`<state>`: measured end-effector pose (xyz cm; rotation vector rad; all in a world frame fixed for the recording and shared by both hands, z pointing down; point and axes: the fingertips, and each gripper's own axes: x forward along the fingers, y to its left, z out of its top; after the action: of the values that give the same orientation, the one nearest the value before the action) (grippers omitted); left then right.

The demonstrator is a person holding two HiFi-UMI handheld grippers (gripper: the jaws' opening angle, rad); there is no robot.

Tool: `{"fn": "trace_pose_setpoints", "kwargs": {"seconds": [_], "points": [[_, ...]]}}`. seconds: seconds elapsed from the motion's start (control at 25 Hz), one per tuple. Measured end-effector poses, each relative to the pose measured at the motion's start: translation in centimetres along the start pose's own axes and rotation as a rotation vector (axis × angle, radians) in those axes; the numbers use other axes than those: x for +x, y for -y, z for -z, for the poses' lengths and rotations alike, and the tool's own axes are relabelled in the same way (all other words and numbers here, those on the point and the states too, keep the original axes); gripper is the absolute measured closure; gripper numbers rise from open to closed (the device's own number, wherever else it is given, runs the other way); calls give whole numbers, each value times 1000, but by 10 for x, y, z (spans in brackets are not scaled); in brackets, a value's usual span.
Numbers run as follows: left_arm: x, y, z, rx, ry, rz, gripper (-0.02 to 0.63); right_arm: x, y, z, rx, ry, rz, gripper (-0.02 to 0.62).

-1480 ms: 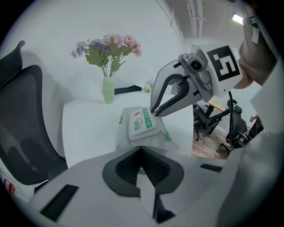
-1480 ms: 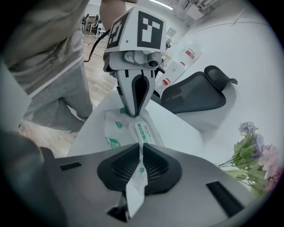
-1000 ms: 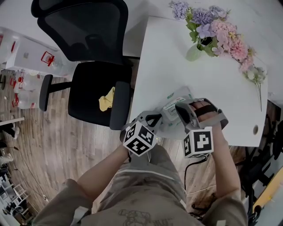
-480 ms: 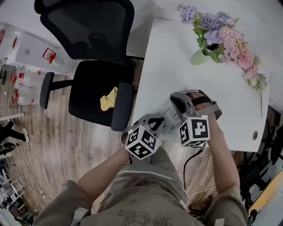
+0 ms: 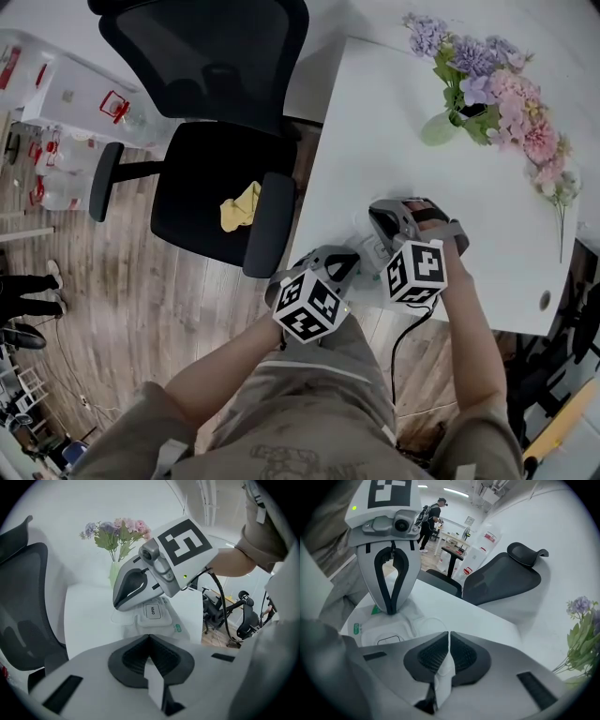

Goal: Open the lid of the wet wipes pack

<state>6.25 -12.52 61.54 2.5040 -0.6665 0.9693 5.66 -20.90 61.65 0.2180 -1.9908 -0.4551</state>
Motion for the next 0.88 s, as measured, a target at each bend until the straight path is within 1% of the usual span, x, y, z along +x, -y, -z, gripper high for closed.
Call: {"fn": "trace_pose_setpoints", "kwargs": {"seconds": [0.12, 0.32, 0.4, 0.48, 0.72, 0.88], "points": [[-2, -1, 1, -33, 16, 14, 589, -2, 3, -6, 31, 41, 14, 557], [-12, -1, 1, -73, 24, 57, 589, -28, 22, -16, 125, 104, 111, 557], [-21, -2, -1, -117, 46, 69, 589, -44, 31, -19, 163, 122, 144, 557], [-31, -6, -9, -138, 82, 62, 589, -61, 40, -21, 215, 147, 181, 557], [-72, -22, -48, -101, 153, -15, 589, -123, 65, -27, 385, 208, 309, 560], [-107, -25, -83, -57, 219, -54, 589, -173, 76, -44, 507, 294, 377, 560]]}}
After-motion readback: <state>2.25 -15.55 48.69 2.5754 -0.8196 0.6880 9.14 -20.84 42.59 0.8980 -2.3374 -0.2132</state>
